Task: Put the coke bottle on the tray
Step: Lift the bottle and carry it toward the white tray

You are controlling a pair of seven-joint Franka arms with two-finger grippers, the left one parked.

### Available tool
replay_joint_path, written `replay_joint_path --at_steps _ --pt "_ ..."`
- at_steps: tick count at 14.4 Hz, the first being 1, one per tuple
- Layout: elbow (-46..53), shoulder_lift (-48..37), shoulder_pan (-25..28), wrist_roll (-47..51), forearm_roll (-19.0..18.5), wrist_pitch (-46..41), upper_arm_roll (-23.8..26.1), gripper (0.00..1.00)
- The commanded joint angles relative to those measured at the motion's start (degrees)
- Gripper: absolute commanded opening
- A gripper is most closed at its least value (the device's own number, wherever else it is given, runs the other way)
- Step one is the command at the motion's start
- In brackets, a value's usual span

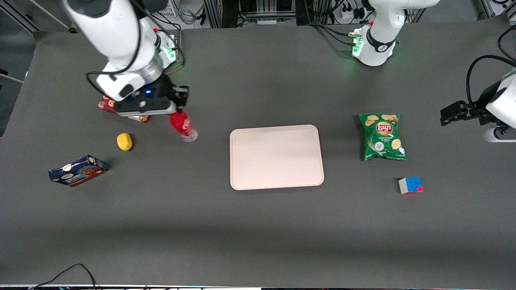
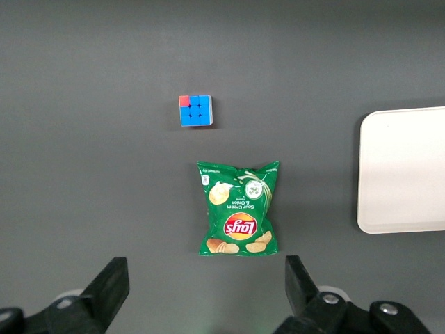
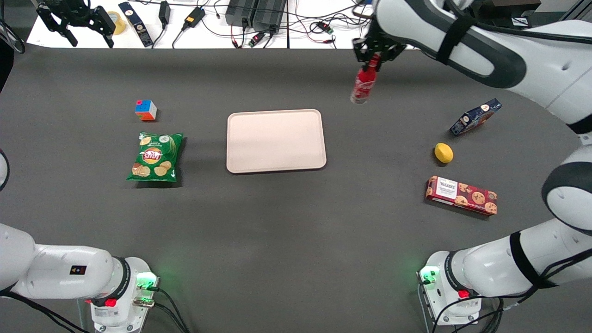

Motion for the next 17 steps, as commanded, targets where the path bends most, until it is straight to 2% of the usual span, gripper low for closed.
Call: replay_joint_path --at_steps 1,4,8,13,17 --pt "13.6 13.9 3.8 9.9 -0.2 -2.3 1.7 0.00" --pt "15.6 20.4 6.6 13.8 -1.8 1.6 1.7 0.00" --pt "15.0 26.8 8.3 17.8 -7.1 7.1 2.2 0.00" --pt "10.7 30.7 8.2 18.7 -7.7 15.3 2.3 0.00" --pt "10.2 31.8 8.0 18.7 -8.2 16.0 2.3 0.00"
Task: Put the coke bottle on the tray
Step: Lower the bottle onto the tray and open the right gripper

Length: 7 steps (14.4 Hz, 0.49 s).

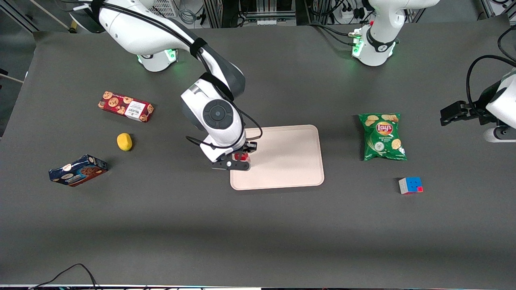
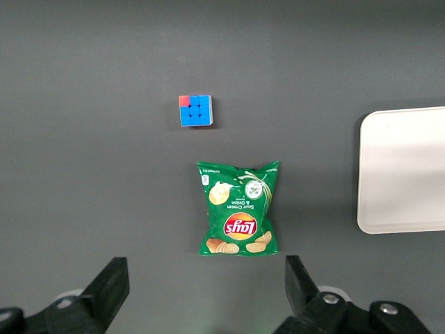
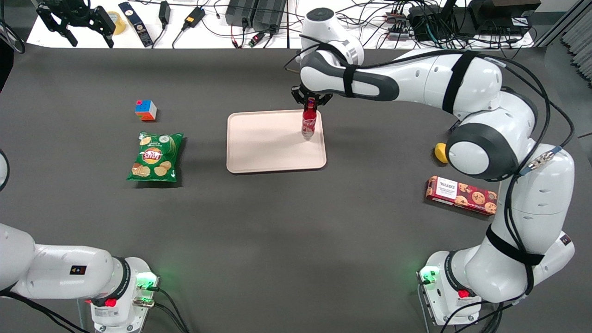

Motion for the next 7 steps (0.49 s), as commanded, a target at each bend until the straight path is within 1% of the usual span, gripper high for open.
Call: replay_joint_path --at_steps 1,4,5,6,7 --pt "-0.8 -0.4 -0.3 1.9 -2.3 0.9 0.6 0.00" --pt "-2.2 -0.4 -0.6 2.0 -2.3 2.5 0.5 0.00" --pt "-2.2 -0.4 -0.6 2.0 -2.3 2.7 0.5 0.08" --pt "-2.2 -0.4 -0.6 2.0 -2.3 2.8 0.5 0.32" --pt "-2.5 -0.5 -0.7 2.0 -2.3 3.0 0.5 0.51"
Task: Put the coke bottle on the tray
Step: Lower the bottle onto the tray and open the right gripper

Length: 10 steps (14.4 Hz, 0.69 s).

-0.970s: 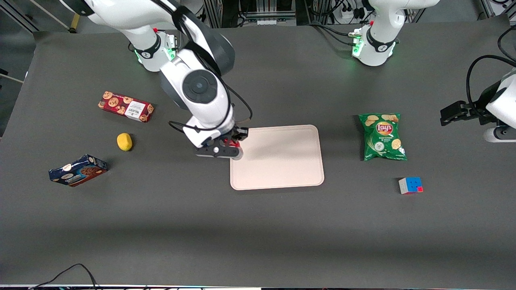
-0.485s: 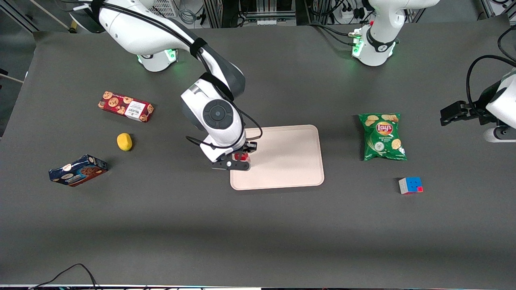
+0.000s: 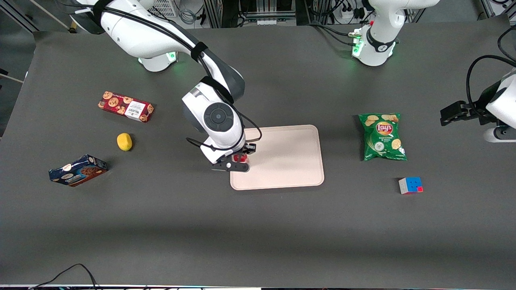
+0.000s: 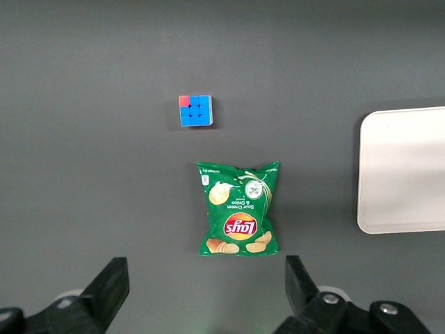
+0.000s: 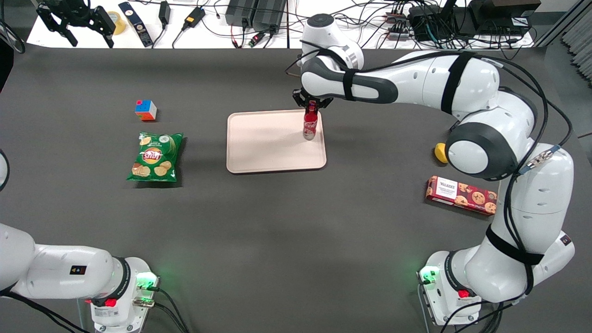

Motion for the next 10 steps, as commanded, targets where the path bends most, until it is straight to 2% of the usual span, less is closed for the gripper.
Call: replay_joint_path --at_steps 1,2,5,8,10 --pt "-0.7 -0.7 -0.2 2.2 -1.5 1.2 0.5 0.92" --pt "-0.7 -0.7 -0.3 3.5 -1.6 1.2 0.5 1.00" --pt "-0.6 -2.1 -0.9 3.6 -2.4 1.0 0.5 1.00" --pt "-0.8 -7.7 -4.4 2.0 -1.7 -1.0 0.6 1.00" --pt "-0.9 -12.1 -7.3 -3.5 -0.4 -4.4 0.5 1.00"
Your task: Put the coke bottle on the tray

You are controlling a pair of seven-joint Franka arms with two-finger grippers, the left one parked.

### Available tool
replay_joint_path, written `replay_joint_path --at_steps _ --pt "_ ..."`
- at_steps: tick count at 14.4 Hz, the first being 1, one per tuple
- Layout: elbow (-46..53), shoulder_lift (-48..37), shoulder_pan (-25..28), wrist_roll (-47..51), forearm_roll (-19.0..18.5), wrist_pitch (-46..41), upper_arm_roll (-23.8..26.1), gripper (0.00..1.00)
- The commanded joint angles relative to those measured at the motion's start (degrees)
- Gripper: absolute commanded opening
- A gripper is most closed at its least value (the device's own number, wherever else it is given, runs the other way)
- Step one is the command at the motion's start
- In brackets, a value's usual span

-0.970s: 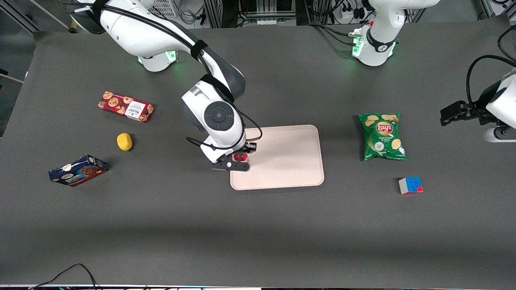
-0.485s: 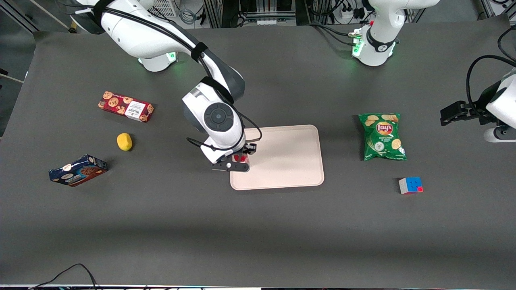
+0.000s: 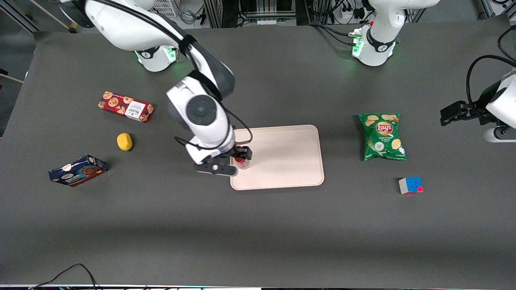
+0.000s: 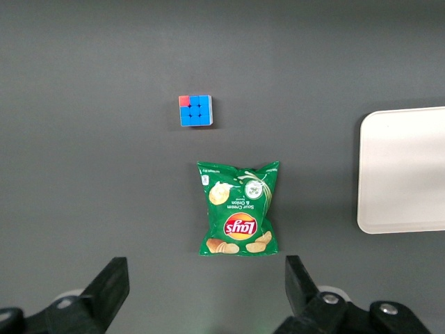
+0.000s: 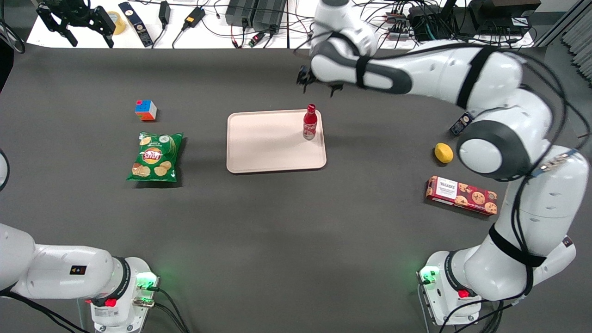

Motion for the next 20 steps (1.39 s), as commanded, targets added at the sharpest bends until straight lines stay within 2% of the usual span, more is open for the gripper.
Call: replay_joint_path --at_steps 1,3,5,8,12,18,20 --pt "-1.7 -9.4 -6.2 -8.7 3.0 -5.3 0.3 1.00" --pt "-5.5 -15.5 -8.3 -17.2 4.9 -5.7 -2.2 1.00" --pt "-11.2 -21.8 -8.6 -22.9 5.7 -4.7 -6.6 1.00" --pt "-22.3 -30.9 -8.6 -35.3 9.7 0.5 -14.6 1.00" --pt "-30.4 -37.6 -8.7 -41.5 10.4 0.1 -21.5 1.00" --pt "-27.2 -39.0 -8.7 -46.8 10.4 -9.3 -28.1 1.00" --pt "-26.2 -39.0 -8.7 -47.3 10.4 -10.2 -28.6 1.00"
